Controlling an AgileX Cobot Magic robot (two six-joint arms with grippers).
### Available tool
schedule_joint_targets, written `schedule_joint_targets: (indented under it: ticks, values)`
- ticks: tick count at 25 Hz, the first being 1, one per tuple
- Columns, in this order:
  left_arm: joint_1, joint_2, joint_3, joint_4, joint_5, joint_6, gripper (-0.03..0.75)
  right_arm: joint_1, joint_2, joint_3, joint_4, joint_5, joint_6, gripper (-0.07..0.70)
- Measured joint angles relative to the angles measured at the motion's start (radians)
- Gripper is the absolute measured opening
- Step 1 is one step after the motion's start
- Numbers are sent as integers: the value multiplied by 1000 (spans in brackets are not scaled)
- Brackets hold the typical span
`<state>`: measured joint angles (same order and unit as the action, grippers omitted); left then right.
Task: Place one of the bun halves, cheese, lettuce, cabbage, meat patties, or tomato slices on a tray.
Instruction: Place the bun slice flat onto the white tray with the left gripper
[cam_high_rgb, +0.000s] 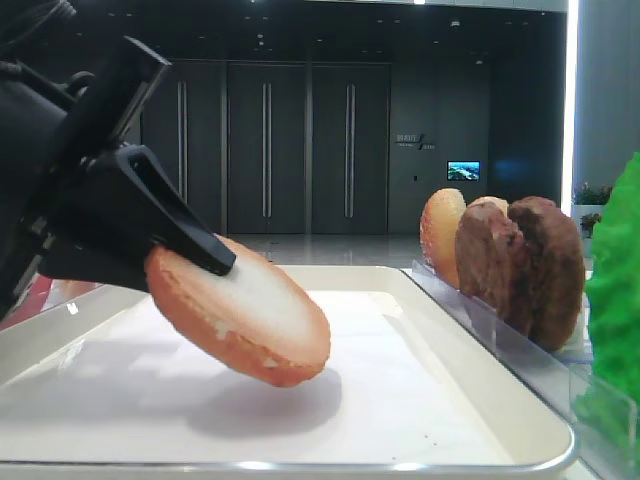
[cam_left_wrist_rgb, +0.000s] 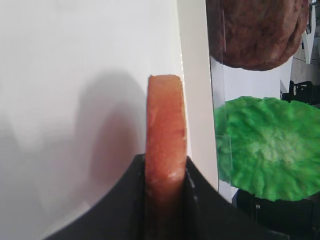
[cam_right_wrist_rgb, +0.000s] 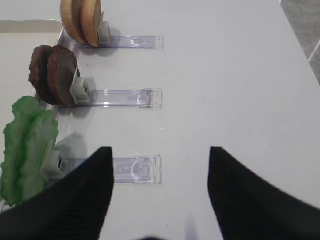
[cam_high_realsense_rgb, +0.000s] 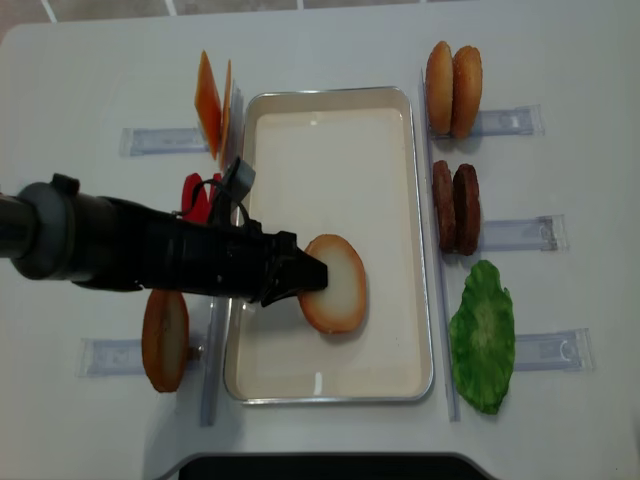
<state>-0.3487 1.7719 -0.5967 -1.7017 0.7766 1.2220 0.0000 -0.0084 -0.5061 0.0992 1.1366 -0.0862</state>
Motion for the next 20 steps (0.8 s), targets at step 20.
schedule_joint_targets:
  ticks: [20]
  values:
    - [0,0,-1,-3,-36,-8,140,0,0,0,0,0,0,400]
